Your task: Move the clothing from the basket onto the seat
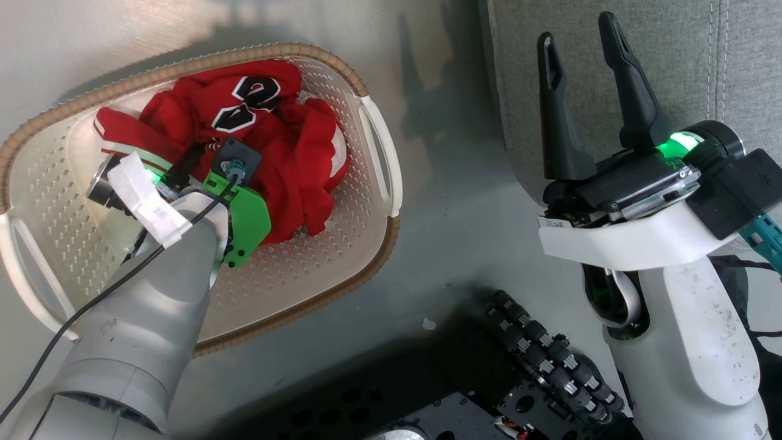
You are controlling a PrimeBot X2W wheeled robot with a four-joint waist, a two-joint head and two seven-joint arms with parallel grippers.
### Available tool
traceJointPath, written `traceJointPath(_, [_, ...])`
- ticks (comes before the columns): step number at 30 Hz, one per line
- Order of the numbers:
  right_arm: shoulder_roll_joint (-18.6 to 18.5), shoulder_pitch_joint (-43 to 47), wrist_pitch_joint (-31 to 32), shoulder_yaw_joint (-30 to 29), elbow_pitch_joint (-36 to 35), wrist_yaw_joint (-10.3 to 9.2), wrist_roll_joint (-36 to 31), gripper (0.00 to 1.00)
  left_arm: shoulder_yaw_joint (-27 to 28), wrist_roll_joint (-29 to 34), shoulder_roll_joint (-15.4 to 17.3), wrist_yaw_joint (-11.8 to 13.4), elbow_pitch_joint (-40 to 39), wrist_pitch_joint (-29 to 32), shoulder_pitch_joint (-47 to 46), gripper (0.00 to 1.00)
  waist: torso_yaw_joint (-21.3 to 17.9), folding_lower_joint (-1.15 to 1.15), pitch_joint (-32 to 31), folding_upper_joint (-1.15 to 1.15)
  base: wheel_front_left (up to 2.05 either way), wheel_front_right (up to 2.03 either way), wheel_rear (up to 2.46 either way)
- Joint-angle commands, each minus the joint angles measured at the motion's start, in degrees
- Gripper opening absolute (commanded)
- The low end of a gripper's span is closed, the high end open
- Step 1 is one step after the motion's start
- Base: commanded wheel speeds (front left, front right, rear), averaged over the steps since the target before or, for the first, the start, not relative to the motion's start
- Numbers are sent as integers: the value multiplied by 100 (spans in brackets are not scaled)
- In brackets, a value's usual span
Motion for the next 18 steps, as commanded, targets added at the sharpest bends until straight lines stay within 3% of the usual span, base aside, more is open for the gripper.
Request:
traceJointPath(1, [-2,-47,-17,5,-30,0,-27,100,16,-43,62,50,31,57,-94,0,-16,-1,18,0,0,0,0])
traceJointPath(10, [-2,-101,-17,16,44,0,-64,100,86,-245,123,4,36,-234,-93,0,33,-1,-220,0,0,0,0])
traceJointPath(18, [-5,178,-17,-62,251,0,-232,100,120,-458,-75,-215,-56,-808,296,0,345,-1,-1103,0,0,0,0])
